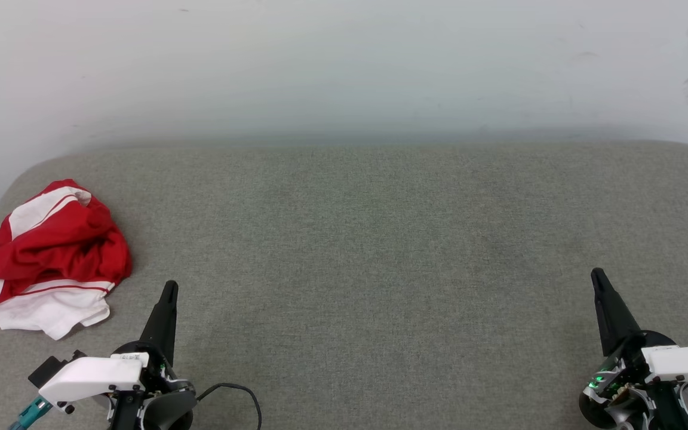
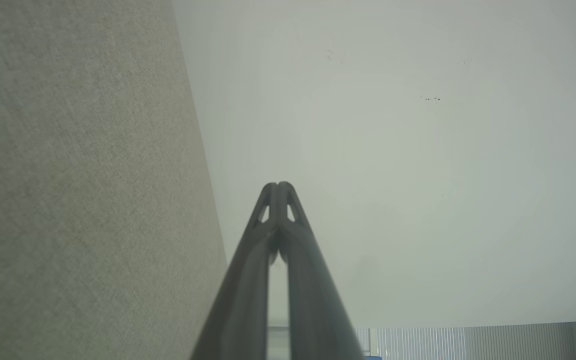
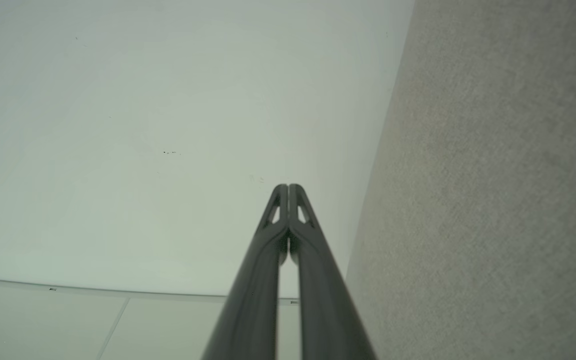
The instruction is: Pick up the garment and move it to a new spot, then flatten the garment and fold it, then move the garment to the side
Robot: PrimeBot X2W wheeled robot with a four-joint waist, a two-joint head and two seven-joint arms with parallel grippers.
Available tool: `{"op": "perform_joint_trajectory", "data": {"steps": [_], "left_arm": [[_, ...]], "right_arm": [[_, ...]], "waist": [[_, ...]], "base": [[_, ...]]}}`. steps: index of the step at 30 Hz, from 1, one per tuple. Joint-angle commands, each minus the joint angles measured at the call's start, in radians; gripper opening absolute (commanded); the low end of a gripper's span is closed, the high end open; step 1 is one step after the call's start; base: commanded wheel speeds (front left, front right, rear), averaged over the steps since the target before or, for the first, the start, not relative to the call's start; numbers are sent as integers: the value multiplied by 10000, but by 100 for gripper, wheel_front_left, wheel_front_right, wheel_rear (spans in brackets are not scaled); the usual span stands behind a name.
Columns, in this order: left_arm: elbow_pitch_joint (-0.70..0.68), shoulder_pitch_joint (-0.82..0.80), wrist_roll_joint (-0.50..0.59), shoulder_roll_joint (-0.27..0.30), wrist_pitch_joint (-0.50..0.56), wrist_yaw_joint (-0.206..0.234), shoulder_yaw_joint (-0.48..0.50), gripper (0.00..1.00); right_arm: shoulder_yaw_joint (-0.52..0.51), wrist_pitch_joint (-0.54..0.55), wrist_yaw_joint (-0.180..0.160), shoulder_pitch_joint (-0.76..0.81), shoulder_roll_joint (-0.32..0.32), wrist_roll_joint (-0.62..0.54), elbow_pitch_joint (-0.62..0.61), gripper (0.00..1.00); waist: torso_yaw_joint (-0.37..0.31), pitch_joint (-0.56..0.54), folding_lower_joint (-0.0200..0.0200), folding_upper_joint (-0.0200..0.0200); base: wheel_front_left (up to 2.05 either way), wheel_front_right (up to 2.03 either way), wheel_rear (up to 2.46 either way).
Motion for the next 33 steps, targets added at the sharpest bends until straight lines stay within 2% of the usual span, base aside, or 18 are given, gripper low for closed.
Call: {"op": "perform_joint_trajectory", "data": {"steps": [1,32,33], "left_arm": [[-12,-58,-14,-11,19,-15,24,0],[-12,-58,-14,-11,19,-15,24,0],[-3,0,2,0,-5,0,-1,100]], "right_arm": [[4,2,-3,-124,25,-44,9,0],[4,1,-3,-125,24,-44,9,0],[-1,-6,0,2,0,-6,-2,100]], "waist": [[0,0,0,0],[0,0,0,0],[0,0,0,0]], "base": [[0,0,0],[0,0,0],[0,0,0]]}}
